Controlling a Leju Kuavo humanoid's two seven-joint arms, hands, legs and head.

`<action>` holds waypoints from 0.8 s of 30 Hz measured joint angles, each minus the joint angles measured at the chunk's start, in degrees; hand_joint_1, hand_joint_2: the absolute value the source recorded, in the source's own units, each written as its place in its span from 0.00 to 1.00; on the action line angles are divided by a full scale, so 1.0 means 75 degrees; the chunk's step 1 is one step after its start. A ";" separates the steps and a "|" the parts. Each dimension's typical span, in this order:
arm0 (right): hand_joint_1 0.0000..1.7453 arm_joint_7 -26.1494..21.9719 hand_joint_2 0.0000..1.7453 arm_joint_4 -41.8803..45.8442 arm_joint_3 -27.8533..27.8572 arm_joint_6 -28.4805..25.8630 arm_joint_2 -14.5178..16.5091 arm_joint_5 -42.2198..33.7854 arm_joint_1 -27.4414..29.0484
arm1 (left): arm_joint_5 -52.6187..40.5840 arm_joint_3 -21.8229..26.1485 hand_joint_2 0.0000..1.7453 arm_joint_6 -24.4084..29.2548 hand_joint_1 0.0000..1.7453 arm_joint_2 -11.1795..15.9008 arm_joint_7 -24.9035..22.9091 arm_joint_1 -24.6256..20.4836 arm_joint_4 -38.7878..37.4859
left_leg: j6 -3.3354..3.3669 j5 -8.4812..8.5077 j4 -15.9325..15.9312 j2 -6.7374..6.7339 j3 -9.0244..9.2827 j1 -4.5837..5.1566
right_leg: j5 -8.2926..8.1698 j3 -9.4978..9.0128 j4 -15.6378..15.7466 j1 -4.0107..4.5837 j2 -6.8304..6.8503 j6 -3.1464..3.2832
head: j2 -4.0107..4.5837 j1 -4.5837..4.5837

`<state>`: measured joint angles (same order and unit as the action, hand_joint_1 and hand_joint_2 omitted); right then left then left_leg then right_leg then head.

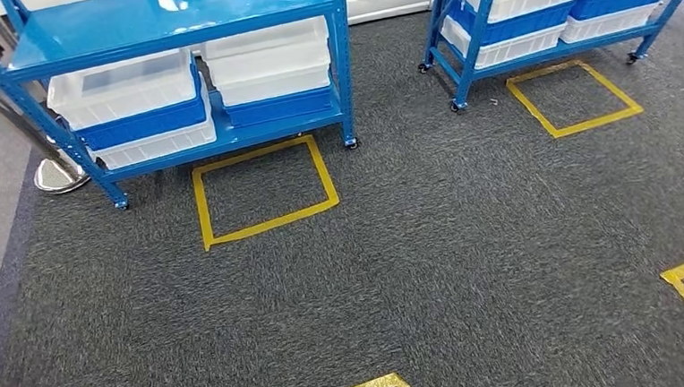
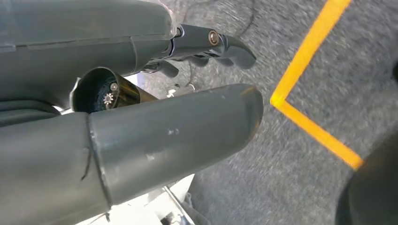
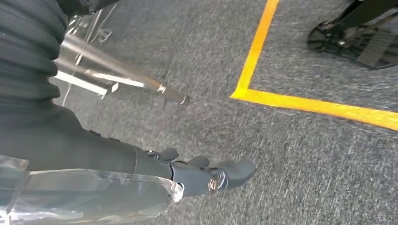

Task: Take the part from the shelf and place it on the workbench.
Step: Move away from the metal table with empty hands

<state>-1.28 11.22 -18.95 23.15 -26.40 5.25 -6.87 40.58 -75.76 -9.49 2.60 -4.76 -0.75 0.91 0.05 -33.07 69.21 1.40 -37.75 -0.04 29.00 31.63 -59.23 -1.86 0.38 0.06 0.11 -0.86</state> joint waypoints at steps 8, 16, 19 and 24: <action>0.00 0.0068 1.00 -0.0003 0.0018 -0.0001 0.0011 -0.0105 0.0017 | -0.0202 -0.0040 0.00 -0.0146 0.00 -0.0020 -0.0145 -0.0057 -0.0001 | 0.0150 0.0766 -0.1262 -0.0684 0.0622 0.0078 | 0.0146 -0.0181 0.0001 0.0090 0.0720 -0.0100 | 0.0000 -0.0004; 0.00 0.0078 0.75 0.0009 0.0020 -0.0055 0.0041 -0.0099 0.0010 | -0.0211 -0.0071 0.00 -0.0139 0.00 -0.0074 -0.0170 -0.0090 -0.0002 | 0.0391 0.0889 -0.1560 -0.0108 0.0752 0.0014 | 0.1077 0.0454 -0.1582 0.0067 0.0010 -0.0317 | 0.0000 -0.0043; 0.00 0.0147 0.00 0.0007 0.0021 -0.0071 0.0046 -0.0105 0.0042 | -0.0211 -0.0072 0.00 -0.0140 0.00 -0.0080 -0.0170 -0.0080 -0.0002 | 0.0393 0.0861 -0.1509 0.0120 0.0766 0.0017 | 0.0786 0.0666 -0.1751 0.0060 -0.0040 -0.0335 | 0.0000 -0.0042; 0.00 0.0246 0.00 -0.0001 0.0074 -0.0065 0.0046 -0.0212 0.0046 | -0.0211 -0.0072 0.00 -0.0146 0.00 -0.0094 -0.0170 -0.0070 -0.0012 | 0.0341 0.0727 -0.1330 0.0298 0.0732 0.0062 | 0.0002 0.0050 -0.0069 0.0054 -0.0145 -0.0250 | 0.0000 -0.0039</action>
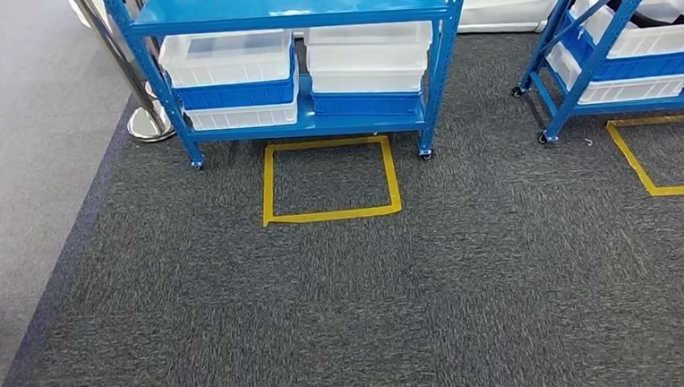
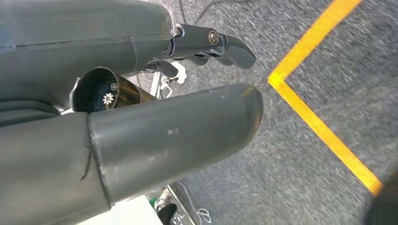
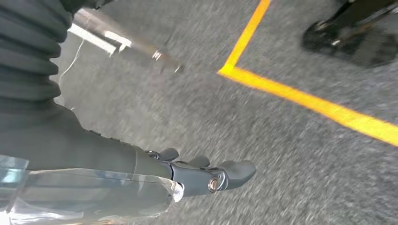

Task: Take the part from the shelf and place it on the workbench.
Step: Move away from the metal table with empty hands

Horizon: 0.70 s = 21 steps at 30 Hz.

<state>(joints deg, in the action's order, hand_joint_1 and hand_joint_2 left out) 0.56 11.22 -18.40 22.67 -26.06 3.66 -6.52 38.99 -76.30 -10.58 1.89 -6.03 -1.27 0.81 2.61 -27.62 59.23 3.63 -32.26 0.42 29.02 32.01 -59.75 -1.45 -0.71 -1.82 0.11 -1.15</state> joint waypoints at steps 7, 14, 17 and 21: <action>0.00 0.0141 0.00 -0.0007 0.0126 0.0044 0.0027 -0.0077 0.0089 | -0.0028 -0.0004 0.00 -0.0071 0.00 -0.0009 0.0038 -0.0005 -0.0008 | 0.0095 -0.0004 -0.0054 -0.0024 0.0034 0.0013 | -0.0014 -0.0009 0.0031 0.0026 -0.0018 0.0108 | 0.0000 0.0002; 0.00 0.0182 0.00 -0.0007 0.0196 0.0044 0.0067 -0.0124 0.0105 | -0.0058 -0.0013 0.00 -0.0089 0.00 0.0012 0.0043 -0.0010 -0.0015 | 0.0086 -0.0021 -0.0031 -0.0030 0.0028 0.0029 | -0.0016 -0.0007 0.0041 0.0013 -0.0022 0.0099 | 0.0000 0.0002; 0.00 0.0200 0.00 -0.0007 0.0209 0.0044 0.0052 -0.0143 0.0107 | -0.0074 -0.0015 0.00 -0.0093 0.00 0.0008 0.0047 -0.0019 -0.0014 | 0.0099 0.0034 -0.0276 -0.0048 0.0149 -0.0022 | 0.0014 -0.0066 0.0076 0.0034 0.0005 0.0027 | 0.0000 -0.0008; 0.00 0.0222 0.00 -0.0007 0.0224 0.0045 0.0033 -0.0153 0.0115 | -0.0080 -0.0017 0.00 -0.0106 0.00 0.0001 0.0057 -0.0009 -0.0012 | 0.0121 0.0096 -0.0521 -0.0095 0.0349 -0.0056 | 0.0682 0.0604 -0.1280 0.0026 0.0050 -0.0041 | 0.0000 -0.0028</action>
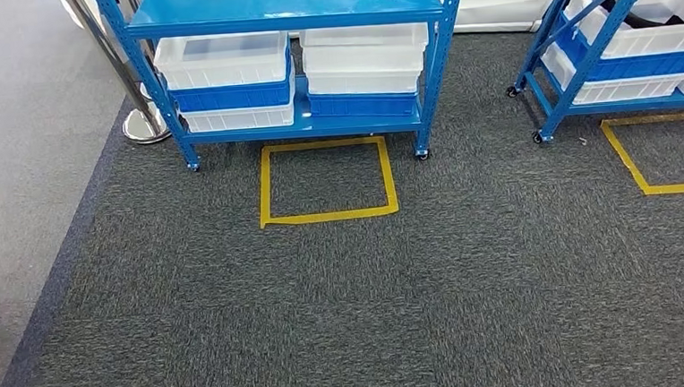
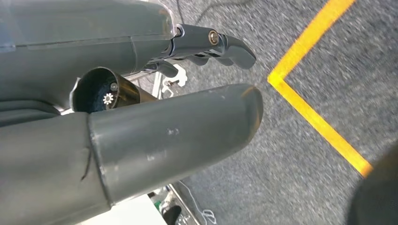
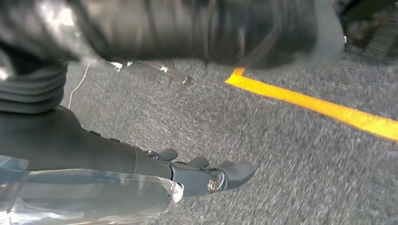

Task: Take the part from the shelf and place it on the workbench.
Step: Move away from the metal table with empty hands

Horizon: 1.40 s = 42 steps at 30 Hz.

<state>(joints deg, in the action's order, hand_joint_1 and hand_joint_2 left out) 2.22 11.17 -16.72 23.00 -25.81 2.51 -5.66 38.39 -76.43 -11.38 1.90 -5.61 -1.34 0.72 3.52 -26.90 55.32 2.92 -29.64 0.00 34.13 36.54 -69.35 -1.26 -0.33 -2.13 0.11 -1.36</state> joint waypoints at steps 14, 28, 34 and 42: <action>0.00 0.0002 0.00 -0.0014 0.0106 0.0021 0.0014 -0.0003 0.0139 | -0.0025 -0.0003 0.00 -0.0004 0.00 0.0026 0.0007 -0.0004 0.0000 | -0.0490 -0.0926 0.1293 -0.0262 -0.0211 -0.0024 | -0.0403 -0.0844 0.1285 -0.0058 0.0017 0.0329 | 0.0000 -0.0008; 0.00 -0.0001 0.00 -0.0052 0.0122 0.0037 0.0085 0.0007 0.0155 | -0.0077 -0.0057 0.00 -0.0007 0.00 0.0096 0.0004 0.0078 0.0027 | 0.0270 0.0187 -0.0164 -0.0345 -0.0034 0.0195 | -0.0484 -0.1735 0.0674 0.0009 0.0127 0.0093 | 0.0010 -0.0007; 0.00 0.0001 0.00 -0.0065 0.0137 0.0029 0.0032 0.0024 0.0218 | -0.0091 -0.0063 0.00 -0.0001 0.00 0.0081 0.0002 0.0105 0.0079 | -0.0021 -0.0578 -0.0660 -0.0208 0.1406 -0.0011 | 0.0579 0.0225 0.0042 -0.0125 0.0056 -0.0200 | 0.0018 -0.0026; 0.00 -0.0015 0.00 -0.0085 0.0170 0.0032 0.0026 0.0004 0.0213 | -0.0118 -0.0091 0.00 0.0015 0.00 0.0096 -0.0010 -0.0114 0.0130 | -0.0447 -0.1141 0.0407 -0.0241 0.1831 -0.0105 | -0.1089 0.0268 0.0817 -0.0162 0.0162 0.0152 | 0.0017 -0.0038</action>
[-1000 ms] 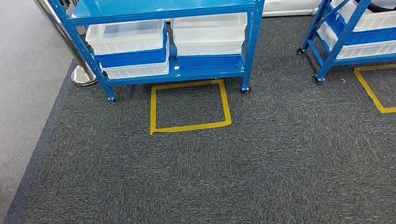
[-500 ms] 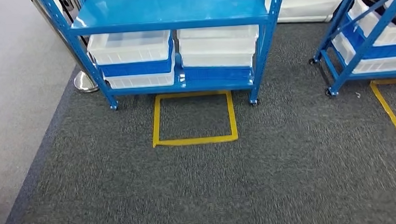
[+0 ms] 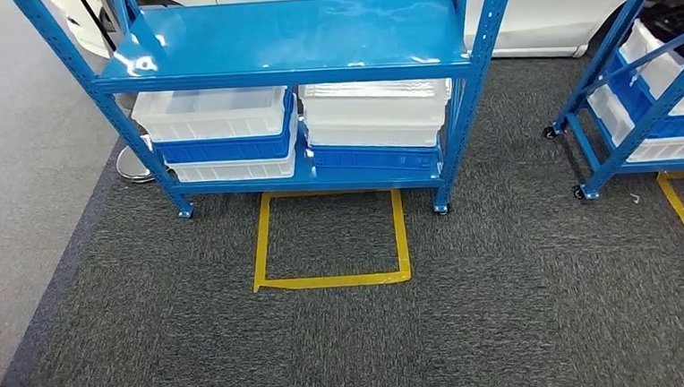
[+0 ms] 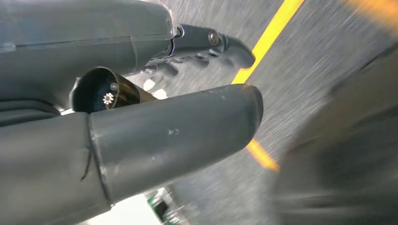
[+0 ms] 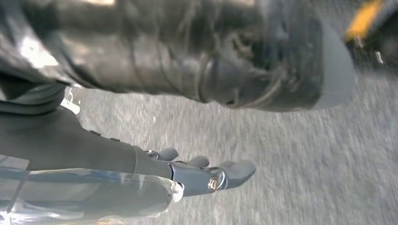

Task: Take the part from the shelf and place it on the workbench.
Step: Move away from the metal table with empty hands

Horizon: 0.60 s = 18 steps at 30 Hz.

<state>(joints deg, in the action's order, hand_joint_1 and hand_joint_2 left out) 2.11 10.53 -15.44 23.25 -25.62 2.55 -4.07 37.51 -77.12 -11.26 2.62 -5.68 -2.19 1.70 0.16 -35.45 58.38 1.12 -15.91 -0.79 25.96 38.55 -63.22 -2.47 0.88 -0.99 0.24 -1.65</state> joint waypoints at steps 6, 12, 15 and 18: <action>0.00 -0.0001 0.00 -0.0004 0.0007 -0.0004 -0.0023 -0.0001 0.0049 | 0.0006 -0.0028 0.00 0.0001 0.00 -0.0003 0.0007 0.0120 0.0015 | -0.0081 -0.0804 0.2090 -0.0092 -0.2497 -0.0013 | 0.0580 -0.1421 0.0752 -0.0011 -0.0081 0.0074 | 0.0000 0.0013; 0.00 0.0001 0.00 -0.0032 0.0009 0.0001 0.0031 -0.0006 0.0062 | 0.0014 -0.0036 0.00 -0.0012 0.00 0.0022 -0.0019 0.0340 0.0017 | 0.0343 0.2260 0.0050 -0.0059 -0.3392 0.0200 | 0.1382 -0.2748 0.1222 0.0052 -0.0197 -0.0104 | 0.0000 -0.0007; 0.00 -0.0010 0.00 -0.0021 0.0022 0.0006 -0.0004 -0.0019 -0.0033 | 0.0053 -0.0040 0.00 0.0004 0.00 0.0017 0.0026 0.0215 0.0027 | 0.0342 0.2162 0.0193 -0.0005 -0.3240 0.0213 | 0.1746 -0.3201 0.1346 0.0030 -0.0227 -0.0244 | 0.0000 -0.0033; 0.00 -0.0034 0.00 -0.0017 0.0062 0.0001 -0.0040 -0.0027 -0.0093 | 0.0095 -0.0038 0.00 0.0037 0.00 0.0018 0.0063 0.0053 0.0038 | 0.0465 0.1904 0.0155 0.0012 -0.3066 0.0237 | 0.2245 -0.2550 0.0146 0.0065 -0.0166 -0.0256 | 0.0000 -0.0038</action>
<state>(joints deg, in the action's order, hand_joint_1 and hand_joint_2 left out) 1.86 10.40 -14.98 23.26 -25.92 2.34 -4.77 38.22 -77.40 -10.98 2.75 -5.21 -1.79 1.98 3.65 -21.17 59.54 1.21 -38.90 0.99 42.80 19.43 -62.12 -1.99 -0.36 -2.91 0.24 -1.93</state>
